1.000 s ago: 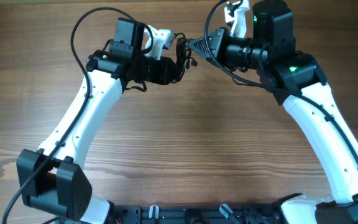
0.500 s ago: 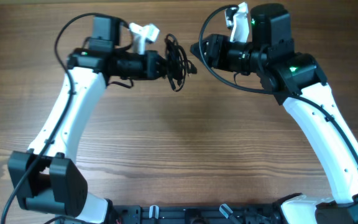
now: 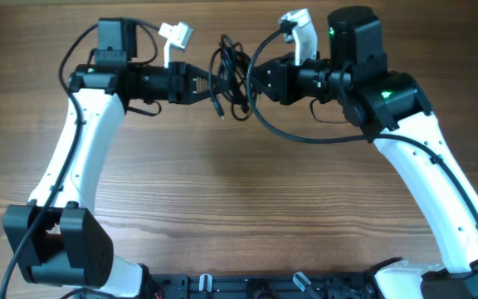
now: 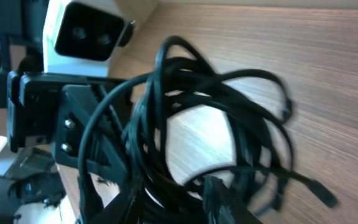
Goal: Untangle cables
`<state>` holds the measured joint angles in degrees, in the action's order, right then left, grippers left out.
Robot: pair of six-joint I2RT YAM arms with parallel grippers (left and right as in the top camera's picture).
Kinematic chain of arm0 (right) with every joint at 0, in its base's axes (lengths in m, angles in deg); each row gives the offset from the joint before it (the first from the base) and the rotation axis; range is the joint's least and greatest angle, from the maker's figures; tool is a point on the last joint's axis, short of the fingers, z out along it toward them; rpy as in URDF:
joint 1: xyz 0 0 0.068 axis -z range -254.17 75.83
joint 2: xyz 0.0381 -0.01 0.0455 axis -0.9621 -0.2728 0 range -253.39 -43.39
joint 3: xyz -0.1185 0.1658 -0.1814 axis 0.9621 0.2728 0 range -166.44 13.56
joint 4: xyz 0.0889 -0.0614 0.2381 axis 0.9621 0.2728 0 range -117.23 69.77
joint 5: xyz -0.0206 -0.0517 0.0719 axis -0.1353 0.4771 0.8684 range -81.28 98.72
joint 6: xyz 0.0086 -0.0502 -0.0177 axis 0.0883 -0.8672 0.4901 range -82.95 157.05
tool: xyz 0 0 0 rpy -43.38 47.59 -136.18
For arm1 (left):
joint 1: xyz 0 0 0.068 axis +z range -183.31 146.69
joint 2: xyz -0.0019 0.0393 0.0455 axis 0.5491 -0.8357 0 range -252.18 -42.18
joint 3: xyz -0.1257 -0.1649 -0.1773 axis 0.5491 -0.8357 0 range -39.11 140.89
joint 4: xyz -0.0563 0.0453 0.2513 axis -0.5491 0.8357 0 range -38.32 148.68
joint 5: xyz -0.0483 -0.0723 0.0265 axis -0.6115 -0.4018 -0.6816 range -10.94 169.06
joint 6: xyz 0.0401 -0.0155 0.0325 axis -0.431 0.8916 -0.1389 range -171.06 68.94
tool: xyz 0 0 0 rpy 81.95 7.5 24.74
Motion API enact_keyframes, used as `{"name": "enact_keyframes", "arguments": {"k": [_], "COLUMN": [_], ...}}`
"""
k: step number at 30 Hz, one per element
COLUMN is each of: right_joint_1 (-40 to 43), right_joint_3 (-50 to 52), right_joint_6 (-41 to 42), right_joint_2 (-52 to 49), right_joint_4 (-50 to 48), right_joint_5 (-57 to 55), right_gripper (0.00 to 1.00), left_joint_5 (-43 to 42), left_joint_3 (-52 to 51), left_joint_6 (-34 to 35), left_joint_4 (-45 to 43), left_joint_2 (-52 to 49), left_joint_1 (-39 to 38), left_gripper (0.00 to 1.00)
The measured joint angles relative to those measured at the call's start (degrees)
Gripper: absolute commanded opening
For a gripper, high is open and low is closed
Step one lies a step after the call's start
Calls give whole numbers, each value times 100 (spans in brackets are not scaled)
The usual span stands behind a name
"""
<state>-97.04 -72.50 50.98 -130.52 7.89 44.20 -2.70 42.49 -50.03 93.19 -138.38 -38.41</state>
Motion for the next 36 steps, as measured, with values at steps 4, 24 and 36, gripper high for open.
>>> {"name": "enact_keyframes", "arguments": {"k": [4, 24, 36], "right_joint_1": [-61, -94, -101], "right_joint_3": [0, -22, -22], "right_joint_6": [-168, -184, 713], "right_joint_2": [0, -420, 306], "right_joint_4": [2, -433, -413], "right_joint_5": [96, 791, 247], "right_gripper": [30, 4, 4], "left_joint_5": [-83, -59, 1578], "left_joint_3": [0, -13, -13], "left_joint_6": [-59, -57, 544], "left_joint_4": [-173, -164, -168], "left_joint_2": [0, 0, 0], "left_joint_1": [-122, -7, -127], "left_gripper": [4, 4, 4]}}
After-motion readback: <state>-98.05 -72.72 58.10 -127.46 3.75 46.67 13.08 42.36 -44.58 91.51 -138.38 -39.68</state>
